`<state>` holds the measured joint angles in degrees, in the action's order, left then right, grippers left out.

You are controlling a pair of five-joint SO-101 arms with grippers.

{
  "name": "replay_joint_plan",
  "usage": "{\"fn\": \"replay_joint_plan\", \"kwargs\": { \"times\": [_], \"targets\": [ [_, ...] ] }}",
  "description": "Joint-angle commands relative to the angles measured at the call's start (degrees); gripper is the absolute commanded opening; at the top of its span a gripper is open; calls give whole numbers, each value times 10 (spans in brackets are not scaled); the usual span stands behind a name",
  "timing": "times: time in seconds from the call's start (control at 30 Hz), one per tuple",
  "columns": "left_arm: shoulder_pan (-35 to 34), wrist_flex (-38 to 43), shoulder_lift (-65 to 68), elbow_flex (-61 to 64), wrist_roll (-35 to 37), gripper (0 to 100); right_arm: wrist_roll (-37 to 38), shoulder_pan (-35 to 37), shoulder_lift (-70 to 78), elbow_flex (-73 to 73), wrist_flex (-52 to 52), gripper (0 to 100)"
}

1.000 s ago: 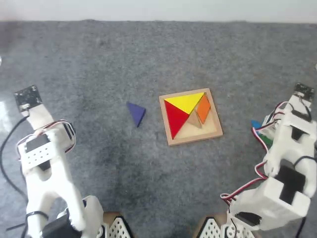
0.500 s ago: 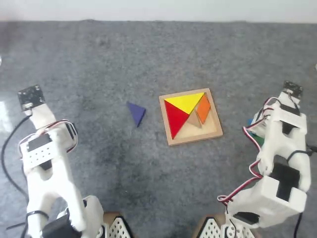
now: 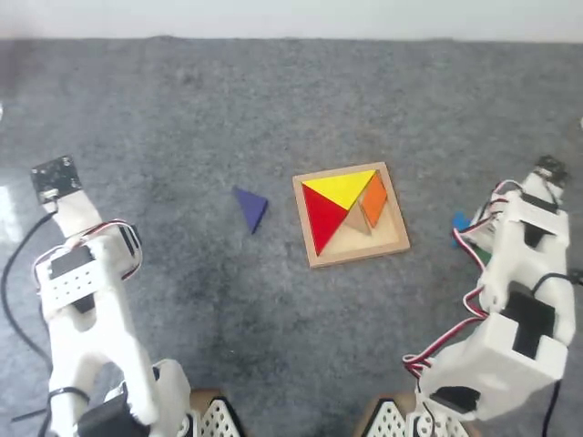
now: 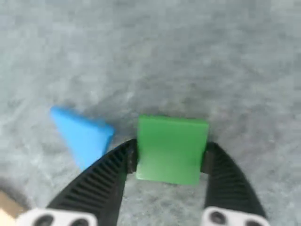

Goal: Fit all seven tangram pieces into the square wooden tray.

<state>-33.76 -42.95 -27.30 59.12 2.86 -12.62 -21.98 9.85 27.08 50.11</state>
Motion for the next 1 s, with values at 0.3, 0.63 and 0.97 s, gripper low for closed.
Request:
{"fn": "replay_joint_plan", "kwargs": {
  "times": [0.3, 0.63, 0.97],
  "targets": [
    [6, 11, -19, -2, -4, 185, 128, 6, -7, -40, 35, 90],
    [6, 11, -18, -2, -4, 185, 419, 210, 1, -286, 230, 89],
    [6, 45, -21, 15, -4, 184, 553, 434, 40, -311, 241, 61]
  ]
}}
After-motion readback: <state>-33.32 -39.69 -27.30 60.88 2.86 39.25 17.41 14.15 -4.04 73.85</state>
